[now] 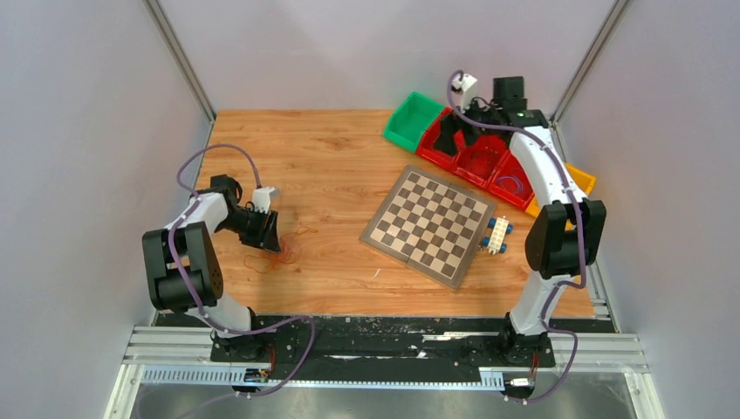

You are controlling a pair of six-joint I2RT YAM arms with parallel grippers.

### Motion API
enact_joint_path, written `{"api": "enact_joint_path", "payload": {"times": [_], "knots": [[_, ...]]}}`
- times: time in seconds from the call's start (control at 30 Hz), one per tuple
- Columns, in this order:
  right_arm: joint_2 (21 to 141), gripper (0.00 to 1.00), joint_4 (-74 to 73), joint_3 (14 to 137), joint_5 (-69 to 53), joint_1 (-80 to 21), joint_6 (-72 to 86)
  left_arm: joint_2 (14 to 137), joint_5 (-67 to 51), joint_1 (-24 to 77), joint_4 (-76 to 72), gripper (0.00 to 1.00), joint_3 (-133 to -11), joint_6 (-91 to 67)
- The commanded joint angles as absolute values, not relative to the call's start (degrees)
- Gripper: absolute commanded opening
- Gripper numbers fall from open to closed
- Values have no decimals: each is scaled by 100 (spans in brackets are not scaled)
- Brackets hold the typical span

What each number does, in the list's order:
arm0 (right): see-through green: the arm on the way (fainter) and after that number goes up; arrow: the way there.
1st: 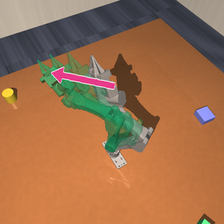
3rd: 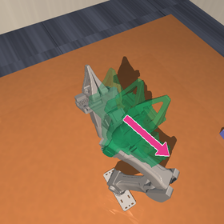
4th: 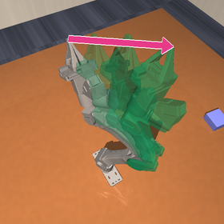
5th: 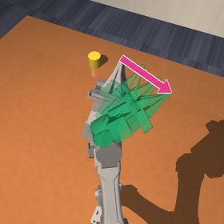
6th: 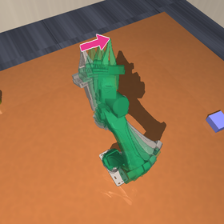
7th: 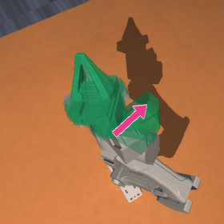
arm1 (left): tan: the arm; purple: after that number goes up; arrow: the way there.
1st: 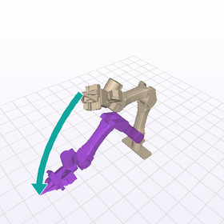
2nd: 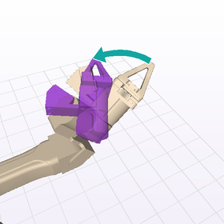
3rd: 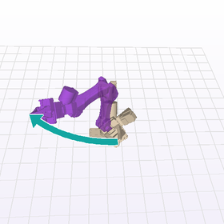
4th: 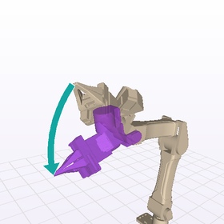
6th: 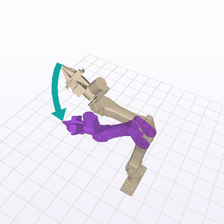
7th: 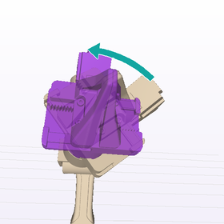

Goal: Untangle the cables

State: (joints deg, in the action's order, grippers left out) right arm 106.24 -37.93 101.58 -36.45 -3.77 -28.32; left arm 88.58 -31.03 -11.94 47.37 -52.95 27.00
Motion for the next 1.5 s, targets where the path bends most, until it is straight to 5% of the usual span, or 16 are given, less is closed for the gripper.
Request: {"api": "enact_joint_path", "payload": {"times": [0.0, 0.1, 0.17, 0.53, 0.77, 1.03, 1.47], "knots": [[10561, 95, -4064, 10005, -4797, -1151, -2246, 9198, -3293, -1016, 4706, 43, -5242, 2791], [10772, 83, -3932, 9848, -4999, -1667, -2015, 9152, -3735, -956, 4675, 10, -5245, 2741], [10934, 76, -3778, 9805, -5079, -1962, -1747, 8870, -4230, -950, 4543, 0, -5231, 2589], [11566, 75, -2560, 10056, -5260, -3488, -617, 7289, -6064, -841, 3798, 0, -4823, 1771], [11568, 52, -2294, 10139, -5509, -3806, -935, 7068, -6242, -786, 4176, 0, -4877, 2392], [11595, 39, -2283, 10126, -5546, -4039, -1261, 7154, -6293, -715, 4201, 0, -4919, 2445], [11674, 47, -2299, 9796, -5283, -4145, -1860, 7185, -6293, -703, 4242, 0, -4980, 2434]]}}
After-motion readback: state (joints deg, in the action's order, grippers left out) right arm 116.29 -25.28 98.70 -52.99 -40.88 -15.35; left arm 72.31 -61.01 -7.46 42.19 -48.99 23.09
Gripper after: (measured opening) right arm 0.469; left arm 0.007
